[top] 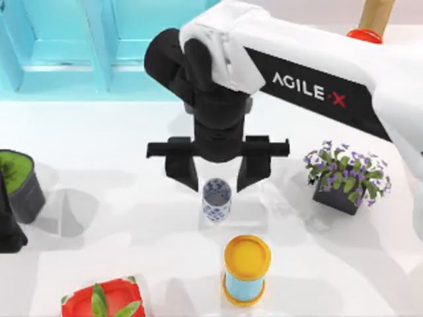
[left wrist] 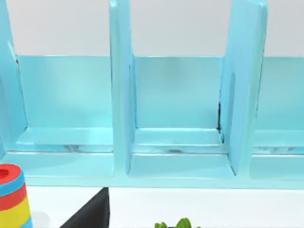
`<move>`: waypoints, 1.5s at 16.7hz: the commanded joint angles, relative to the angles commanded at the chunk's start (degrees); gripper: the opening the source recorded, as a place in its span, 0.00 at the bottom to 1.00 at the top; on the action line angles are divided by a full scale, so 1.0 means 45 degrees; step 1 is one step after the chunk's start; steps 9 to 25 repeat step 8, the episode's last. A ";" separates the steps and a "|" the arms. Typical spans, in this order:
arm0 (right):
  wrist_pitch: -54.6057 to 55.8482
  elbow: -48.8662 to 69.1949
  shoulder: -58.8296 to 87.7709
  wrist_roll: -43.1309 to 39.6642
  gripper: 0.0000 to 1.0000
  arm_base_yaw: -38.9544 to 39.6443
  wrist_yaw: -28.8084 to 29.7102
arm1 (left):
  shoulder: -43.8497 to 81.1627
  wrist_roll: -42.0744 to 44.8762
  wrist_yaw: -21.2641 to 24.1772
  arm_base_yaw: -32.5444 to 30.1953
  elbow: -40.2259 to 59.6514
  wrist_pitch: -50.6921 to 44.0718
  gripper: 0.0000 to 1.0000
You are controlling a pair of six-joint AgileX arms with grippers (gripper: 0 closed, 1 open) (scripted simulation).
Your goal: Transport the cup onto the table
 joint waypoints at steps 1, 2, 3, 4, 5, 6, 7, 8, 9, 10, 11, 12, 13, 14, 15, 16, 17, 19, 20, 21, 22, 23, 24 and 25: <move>0.0000 0.0000 0.0000 0.0000 0.90 0.0000 0.0000 | 0.0000 0.0000 0.0000 0.0000 0.0000 0.0000 1.00; 0.0000 0.0000 0.0000 0.0000 0.98 0.0000 0.0000 | 0.0000 0.0000 0.0000 0.0000 0.0000 0.0000 1.00; 0.0000 0.0000 0.0000 0.0000 1.00 0.0000 0.0000 | 0.0000 0.0000 0.0000 0.0000 0.0000 0.0000 1.00; 0.0000 0.0000 0.0000 0.0000 1.00 0.0000 0.0000 | 0.0000 0.0000 0.0000 0.0000 0.0000 0.0000 1.00; 0.0000 0.0000 0.0000 0.0000 1.00 0.0000 0.0000 | 0.0000 0.0000 0.0000 0.0000 0.0000 0.0000 1.00; 0.0000 0.0000 0.0000 0.0000 1.00 0.0000 0.0000 | 0.0000 0.0000 0.0000 0.0000 0.0000 0.0000 1.00; 0.0000 0.0000 0.0000 0.0000 1.00 0.0000 0.0000 | 0.0000 0.0000 0.0000 0.0000 0.0000 0.0000 1.00; 0.0000 0.0000 0.0000 0.0000 1.00 0.0000 0.0000 | 0.0000 0.0000 0.0000 0.0000 0.0000 0.0000 1.00; 0.0000 0.0000 0.0000 0.0000 1.00 0.0000 0.0000 | 0.0000 0.0000 0.0000 0.0000 0.0000 0.0000 1.00; 0.0000 0.0000 0.0000 0.0000 1.00 0.0000 0.0000 | 0.0000 0.0000 0.0000 0.0000 0.0000 0.0000 1.00; 0.0000 0.0000 0.0000 0.0000 1.00 0.0000 0.0000 | 0.0000 0.0000 0.0000 0.0000 0.0000 0.0000 1.00; 0.0000 0.0000 0.0000 0.0000 1.00 0.0000 0.0000 | 0.0000 0.0000 0.0000 0.0000 0.0000 0.0000 1.00; 0.0000 0.0000 0.0000 0.0000 1.00 0.0000 0.0000 | 0.0000 0.0000 0.0000 0.0000 0.0000 0.0000 1.00; 0.0000 0.0000 0.0000 0.0000 1.00 0.0000 0.0000 | 0.0000 0.0000 0.0000 0.0000 0.0000 0.0000 1.00; 0.0000 0.0000 0.0000 0.0000 1.00 0.0000 0.0000 | 0.0000 0.0000 0.0000 0.0000 0.0000 0.0000 1.00; 0.0000 0.0000 0.0000 0.0000 1.00 0.0000 0.0000 | 0.0000 0.0000 0.0000 0.0000 0.0000 0.0000 1.00; 0.0000 0.0000 0.0000 0.0000 1.00 0.0000 0.0000 | 0.0000 0.0000 0.0000 0.0000 0.0000 0.0000 1.00; 0.0000 0.0000 0.0000 0.0000 1.00 0.0000 0.0000 | 0.0000 0.0000 0.0000 0.0000 0.0000 0.0000 1.00; 0.0000 0.0000 0.0000 0.0000 1.00 0.0000 0.0000 | 0.0000 0.0000 0.0000 0.0000 0.0000 0.0000 1.00; 0.0000 0.0000 0.0000 0.0000 1.00 0.0000 0.0000 | 0.0000 0.0000 0.0000 0.0000 0.0000 0.0000 1.00; 0.0000 0.0000 0.0000 0.0000 1.00 0.0000 0.0000 | 0.0000 0.0000 0.0000 0.0000 0.0000 0.0000 1.00; 0.0000 0.0000 0.0000 0.0000 1.00 0.0000 0.0000 | 0.0000 0.0000 0.0000 0.0000 0.0000 0.0000 1.00; 0.0000 0.0000 0.0000 0.0000 1.00 0.0000 0.0000 | 0.0000 0.0000 0.0000 0.0000 0.0000 0.0000 1.00; 0.0000 0.0000 0.0000 0.0000 1.00 0.0000 0.0000 | 0.0000 0.0000 0.0000 0.0000 0.0000 0.0000 1.00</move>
